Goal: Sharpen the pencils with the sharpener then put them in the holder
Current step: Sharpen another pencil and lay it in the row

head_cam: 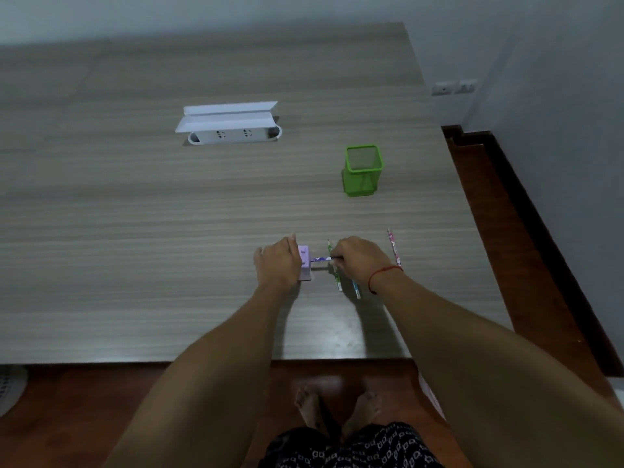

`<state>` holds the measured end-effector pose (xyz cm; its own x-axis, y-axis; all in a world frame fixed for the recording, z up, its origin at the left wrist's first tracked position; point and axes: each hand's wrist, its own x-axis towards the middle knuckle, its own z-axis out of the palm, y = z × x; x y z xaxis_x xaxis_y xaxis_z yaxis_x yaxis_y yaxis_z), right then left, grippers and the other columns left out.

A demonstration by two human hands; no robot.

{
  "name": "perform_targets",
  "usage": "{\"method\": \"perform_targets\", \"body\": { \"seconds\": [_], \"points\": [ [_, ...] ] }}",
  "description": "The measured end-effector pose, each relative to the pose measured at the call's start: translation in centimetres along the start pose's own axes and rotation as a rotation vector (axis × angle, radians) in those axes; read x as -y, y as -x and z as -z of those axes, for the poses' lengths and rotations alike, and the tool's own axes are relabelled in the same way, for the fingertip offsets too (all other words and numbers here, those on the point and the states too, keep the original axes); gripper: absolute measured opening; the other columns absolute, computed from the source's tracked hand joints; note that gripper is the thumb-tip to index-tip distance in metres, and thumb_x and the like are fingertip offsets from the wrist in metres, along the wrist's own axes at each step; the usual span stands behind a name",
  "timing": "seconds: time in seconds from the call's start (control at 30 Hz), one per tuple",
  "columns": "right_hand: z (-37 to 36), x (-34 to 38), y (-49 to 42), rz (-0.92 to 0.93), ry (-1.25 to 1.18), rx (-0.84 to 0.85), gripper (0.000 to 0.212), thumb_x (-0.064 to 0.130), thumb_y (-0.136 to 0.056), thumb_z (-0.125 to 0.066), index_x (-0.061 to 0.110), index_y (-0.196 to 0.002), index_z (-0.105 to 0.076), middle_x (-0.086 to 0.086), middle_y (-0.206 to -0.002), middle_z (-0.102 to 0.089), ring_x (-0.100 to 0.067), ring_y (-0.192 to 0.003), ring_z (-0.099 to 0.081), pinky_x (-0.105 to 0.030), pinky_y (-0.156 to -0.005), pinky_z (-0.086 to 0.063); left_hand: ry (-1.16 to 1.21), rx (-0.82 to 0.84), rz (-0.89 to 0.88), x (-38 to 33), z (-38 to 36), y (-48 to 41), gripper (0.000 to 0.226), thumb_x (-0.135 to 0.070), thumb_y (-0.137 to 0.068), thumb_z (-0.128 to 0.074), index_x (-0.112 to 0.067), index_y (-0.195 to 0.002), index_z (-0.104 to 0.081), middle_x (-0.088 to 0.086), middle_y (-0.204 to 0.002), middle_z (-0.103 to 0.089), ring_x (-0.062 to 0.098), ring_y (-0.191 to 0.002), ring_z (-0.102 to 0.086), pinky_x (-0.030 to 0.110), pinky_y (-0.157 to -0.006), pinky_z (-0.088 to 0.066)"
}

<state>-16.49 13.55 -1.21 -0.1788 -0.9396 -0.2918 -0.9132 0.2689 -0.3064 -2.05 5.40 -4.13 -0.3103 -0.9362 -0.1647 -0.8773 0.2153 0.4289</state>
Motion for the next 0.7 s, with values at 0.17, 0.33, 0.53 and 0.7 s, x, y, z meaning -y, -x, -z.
{"method": "perform_targets", "body": {
  "seconds": [0.17, 0.33, 0.53, 0.7],
  "points": [
    [-0.1, 0.4, -0.4, 0.028, 0.028, 0.006, 0.024, 0.021, -0.092, -0.053, 0.012, -0.106, -0.07, -0.013, -0.112, -0.064, -0.031, -0.109, -0.058, -0.038, -0.084, -0.048, -0.078, -0.025, 0.07, -0.1, -0.4, -0.1, 0.039, -0.028, -0.101, -0.026, -0.016, -0.106, -0.062, 0.008, -0.105, -0.07, 0.029, -0.111, -0.057, 0.048, -0.111, -0.016],
    [-0.6, 1.4, -0.7, 0.065, 0.035, 0.038, 0.025, 0.021, -0.094, -0.049, 0.012, -0.106, -0.069, -0.013, -0.112, -0.064, -0.032, -0.109, -0.058, -0.038, -0.082, -0.047, -0.084, -0.04, 0.039, 0.0, -0.4, -0.2, 0.038, -0.026, -0.101, -0.026, -0.017, -0.103, -0.063, 0.006, -0.103, -0.07, 0.025, -0.109, -0.058, 0.048, -0.109, -0.017],
    [-0.9, 2.3, -1.2, 0.063, 0.035, 0.032, 0.025, 0.025, -0.094, -0.049, 0.012, -0.103, -0.07, -0.012, -0.112, -0.064, -0.031, -0.108, -0.058, -0.037, -0.082, -0.047, -0.114, -0.082, 0.023, 0.2, -0.6, -0.2, 0.043, -0.023, -0.1, -0.021, -0.012, -0.104, -0.063, 0.011, -0.097, -0.07, 0.032, -0.1, -0.06, 0.047, -0.1, -0.025],
    [0.1, 2.5, -1.6, 0.024, 0.008, 0.032, 0.025, 0.029, -0.09, -0.055, 0.017, -0.104, -0.071, -0.009, -0.115, -0.066, -0.03, -0.109, -0.06, -0.034, -0.084, -0.048, -0.05, 0.007, 0.023, 0.3, 0.2, -0.1, 0.035, -0.022, -0.101, -0.025, -0.015, -0.118, -0.055, 0.008, -0.117, -0.063, 0.031, -0.113, -0.055, 0.044, -0.098, -0.029]
  ]
}}
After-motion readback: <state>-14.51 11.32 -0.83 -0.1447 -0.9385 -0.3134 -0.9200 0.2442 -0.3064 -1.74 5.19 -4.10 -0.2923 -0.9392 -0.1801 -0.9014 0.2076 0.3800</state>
